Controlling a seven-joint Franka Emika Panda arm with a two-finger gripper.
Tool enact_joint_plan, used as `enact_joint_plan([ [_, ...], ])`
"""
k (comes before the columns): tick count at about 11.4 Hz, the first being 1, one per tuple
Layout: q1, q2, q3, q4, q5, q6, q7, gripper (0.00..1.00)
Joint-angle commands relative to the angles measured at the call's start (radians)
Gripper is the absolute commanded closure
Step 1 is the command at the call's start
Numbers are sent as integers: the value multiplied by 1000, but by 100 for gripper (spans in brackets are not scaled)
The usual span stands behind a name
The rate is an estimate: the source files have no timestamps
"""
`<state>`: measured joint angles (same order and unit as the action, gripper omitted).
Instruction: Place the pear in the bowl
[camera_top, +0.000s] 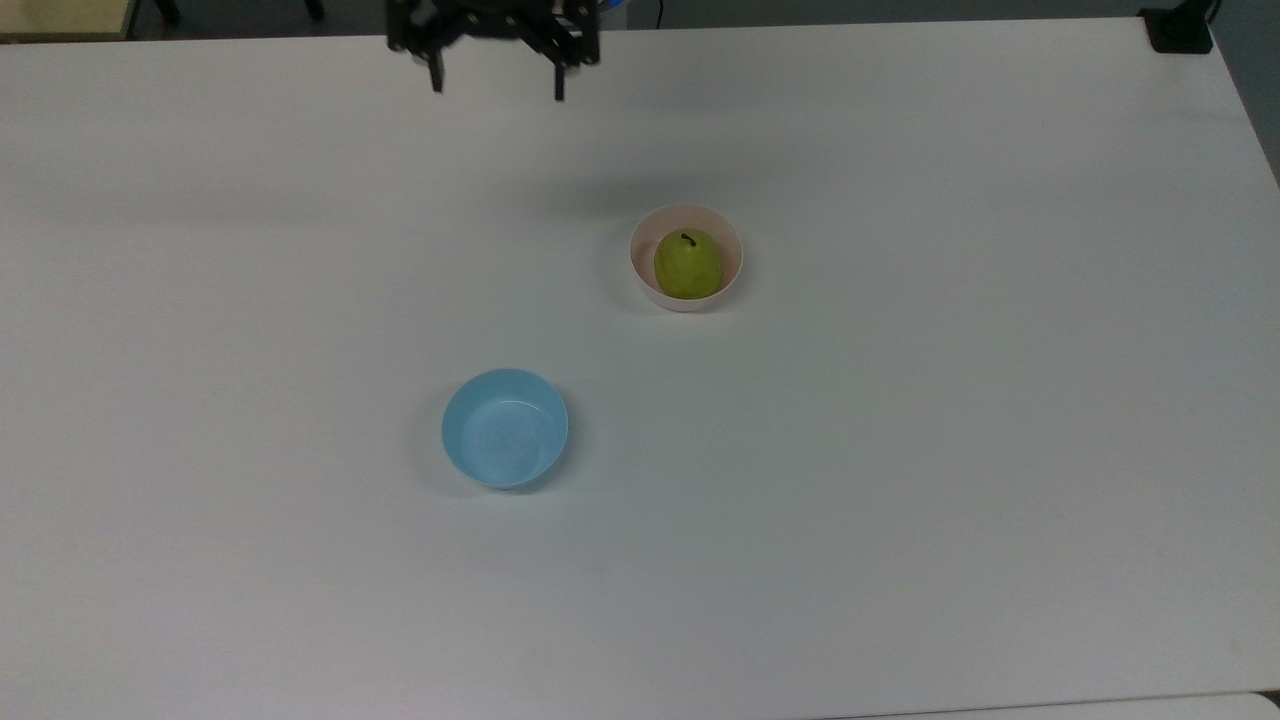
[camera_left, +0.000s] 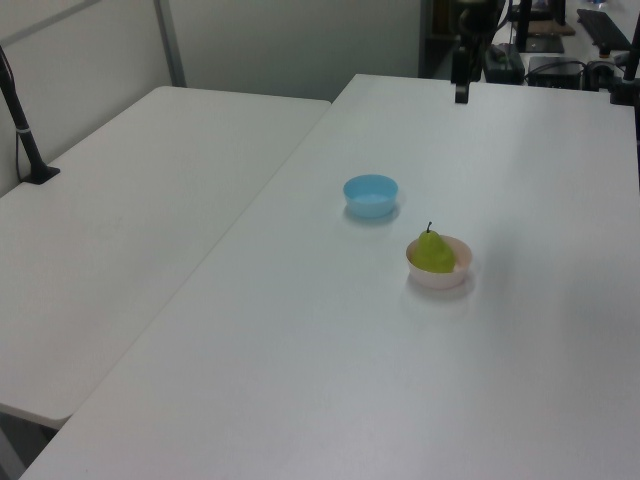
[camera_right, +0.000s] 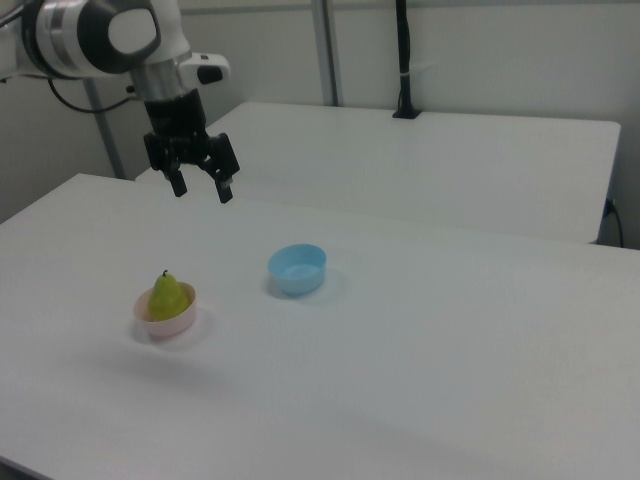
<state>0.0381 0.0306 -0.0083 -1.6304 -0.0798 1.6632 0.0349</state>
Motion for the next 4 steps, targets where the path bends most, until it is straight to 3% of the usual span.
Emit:
enact_joint_plan([
  [1, -12, -20, -15, 43, 15, -49, -33, 0],
  [4, -12, -18, -19, 49, 17, -63, -33, 0],
])
